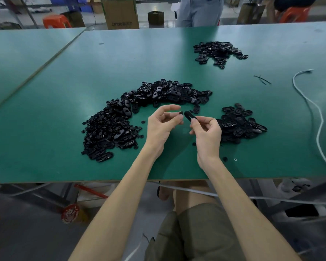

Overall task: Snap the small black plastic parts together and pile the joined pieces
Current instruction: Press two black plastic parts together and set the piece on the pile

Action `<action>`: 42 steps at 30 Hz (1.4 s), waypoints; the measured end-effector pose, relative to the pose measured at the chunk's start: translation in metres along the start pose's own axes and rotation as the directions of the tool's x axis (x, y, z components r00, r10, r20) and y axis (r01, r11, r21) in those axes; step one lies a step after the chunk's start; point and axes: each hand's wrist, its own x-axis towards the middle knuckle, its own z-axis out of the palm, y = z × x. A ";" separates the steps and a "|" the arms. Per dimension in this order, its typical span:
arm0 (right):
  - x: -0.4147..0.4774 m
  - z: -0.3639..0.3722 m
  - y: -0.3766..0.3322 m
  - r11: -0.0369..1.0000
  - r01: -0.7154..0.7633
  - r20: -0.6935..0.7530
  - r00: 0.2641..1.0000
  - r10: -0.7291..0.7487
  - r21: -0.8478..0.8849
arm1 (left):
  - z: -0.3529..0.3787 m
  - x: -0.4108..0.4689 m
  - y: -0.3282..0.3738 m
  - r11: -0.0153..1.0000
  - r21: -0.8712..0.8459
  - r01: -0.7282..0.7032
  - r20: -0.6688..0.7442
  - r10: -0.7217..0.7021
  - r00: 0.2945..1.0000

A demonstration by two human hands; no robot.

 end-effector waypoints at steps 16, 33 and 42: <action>0.000 -0.001 0.001 1.000 -0.016 0.095 0.995 0.015 0.009 | 0.002 0.001 -0.004 0.996 0.052 -0.067 0.045 0.065 0.997; -0.003 -0.001 -0.006 0.999 -0.017 0.174 0.985 0.011 0.031 | 0.001 0.003 -0.005 0.996 0.066 -0.062 -0.002 0.063 0.998; -0.003 -0.002 -0.006 0.999 -0.019 0.195 0.981 0.012 0.031 | 0.002 0.003 -0.004 0.996 0.063 -0.062 -0.013 0.063 0.998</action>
